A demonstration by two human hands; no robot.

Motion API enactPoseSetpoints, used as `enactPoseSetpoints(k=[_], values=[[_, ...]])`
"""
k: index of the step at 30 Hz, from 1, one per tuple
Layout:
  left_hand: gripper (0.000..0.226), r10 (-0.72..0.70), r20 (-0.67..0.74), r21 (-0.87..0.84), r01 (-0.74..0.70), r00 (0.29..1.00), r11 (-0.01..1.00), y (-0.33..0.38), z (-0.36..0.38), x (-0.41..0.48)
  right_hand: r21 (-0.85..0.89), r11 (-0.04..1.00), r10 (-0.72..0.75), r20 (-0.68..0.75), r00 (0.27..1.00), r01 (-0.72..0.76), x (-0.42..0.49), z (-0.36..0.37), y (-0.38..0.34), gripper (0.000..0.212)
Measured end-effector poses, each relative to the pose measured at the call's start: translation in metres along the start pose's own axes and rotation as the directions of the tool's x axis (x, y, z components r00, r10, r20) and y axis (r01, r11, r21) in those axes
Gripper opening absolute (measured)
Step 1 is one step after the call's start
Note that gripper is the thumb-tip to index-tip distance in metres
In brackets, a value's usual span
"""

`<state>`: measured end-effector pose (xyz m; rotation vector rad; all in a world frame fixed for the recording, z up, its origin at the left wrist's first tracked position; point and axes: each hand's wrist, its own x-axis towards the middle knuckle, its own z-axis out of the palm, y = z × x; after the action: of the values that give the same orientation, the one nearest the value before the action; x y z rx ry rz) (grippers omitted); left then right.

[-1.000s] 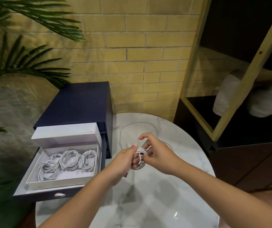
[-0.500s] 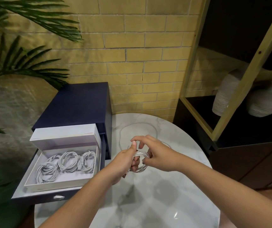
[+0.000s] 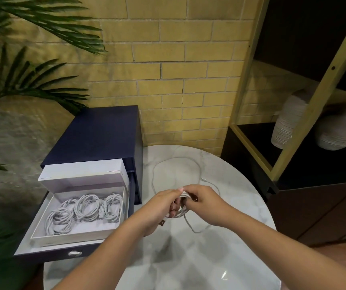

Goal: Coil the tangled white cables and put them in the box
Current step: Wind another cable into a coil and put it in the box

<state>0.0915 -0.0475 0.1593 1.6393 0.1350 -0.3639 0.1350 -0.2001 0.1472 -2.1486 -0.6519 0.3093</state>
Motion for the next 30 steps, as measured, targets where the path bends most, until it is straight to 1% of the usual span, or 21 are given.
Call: enactPoseSetpoints(k=[2, 4, 7, 9, 11, 12, 14, 17, 19, 21, 23, 26, 28, 30], values=[[0.026, 0.008, -0.014, -0.019, -0.008, 1.000, 1.000, -0.001, 0.002, 0.001, 0.171, 0.983, 0.068, -0.035, 0.997, -0.062, 0.000, 0.001, -0.001, 0.037], [0.019, 0.022, -0.032, -0.013, -0.022, 0.999, 1.000, -0.005, 0.002, 0.004, 0.261, 0.960, 0.112, -0.030, 0.993, -0.100, 0.001, -0.001, -0.001, 0.038], [0.018, 0.083, -0.071, -0.023, -0.085, 0.994, 0.996, -0.010, -0.002, 0.005, 0.373, 0.913, 0.144, 0.079, 0.986, -0.164, -0.001, -0.005, -0.002, 0.034], [0.025, 0.157, -0.082, 0.064, -0.152, 0.984, 0.986, -0.011, -0.004, 0.003, 0.453, 0.868, 0.146, 0.161, 0.976, -0.205, -0.001, -0.007, -0.002, 0.035], [0.024, 0.236, -0.073, 0.210, -0.217, 0.969, 0.953, -0.012, -0.004, 0.002, 0.504, 0.834, 0.144, 0.194, 0.970, -0.224, -0.003, -0.008, -0.004, 0.032], [0.022, 0.268, -0.082, 0.254, -0.240, 0.960, 0.937, -0.012, -0.004, 0.002, 0.540, 0.810, 0.141, 0.196, 0.970, -0.227, -0.002, -0.009, -0.005, 0.029], [0.017, 0.315, -0.113, 0.268, -0.276, 0.942, 0.923, -0.011, -0.001, 0.001, 0.591, 0.773, 0.138, 0.199, 0.970, -0.231, -0.002, -0.009, -0.007, 0.024], [0.010, 0.341, -0.158, 0.246, -0.297, 0.927, 0.923, -0.009, 0.001, 0.000, 0.590, 0.771, 0.138, 0.214, 0.967, -0.241, 0.000, -0.010, -0.007, 0.021], [0.010, 0.339, -0.182, 0.253, -0.289, 0.923, 0.923, -0.011, -0.001, 0.001, 0.568, 0.791, 0.116, 0.224, 0.968, -0.227, 0.000, -0.012, -0.006, 0.023], [0.011, 0.319, -0.194, 0.260, -0.265, 0.928, 0.929, -0.014, -0.003, 0.004, 0.514, 0.835, 0.072, 0.251, 0.965, -0.196, -0.002, -0.014, -0.007, 0.037], [0.013, 0.297, -0.204, 0.259, -0.241, 0.933, 0.935, -0.016, -0.003, 0.005, 0.408, 0.905, 0.021, 0.250, 0.968, -0.125, -0.004, -0.010, -0.012, 0.048], [0.014, 0.301, -0.245, 0.290, -0.226, 0.922, 0.930, -0.014, -0.001, 0.005, 0.279, 0.960, -0.012, 0.139, 0.990, -0.028, -0.004, -0.003, -0.015, 0.048], [0.016, 0.311, -0.290, 0.303, -0.221, 0.905, 0.927, -0.013, -0.002, 0.006, 0.265, 0.964, 0.002, 0.055, 0.998, -0.016, -0.005, -0.003, -0.017, 0.047], [0.018, 0.310, -0.308, 0.326, -0.207, 0.899, 0.923, -0.012, -0.003, 0.006, 0.297, 0.954, 0.032, 0.014, 0.999, -0.035, -0.006, -0.004, -0.019, 0.046]])
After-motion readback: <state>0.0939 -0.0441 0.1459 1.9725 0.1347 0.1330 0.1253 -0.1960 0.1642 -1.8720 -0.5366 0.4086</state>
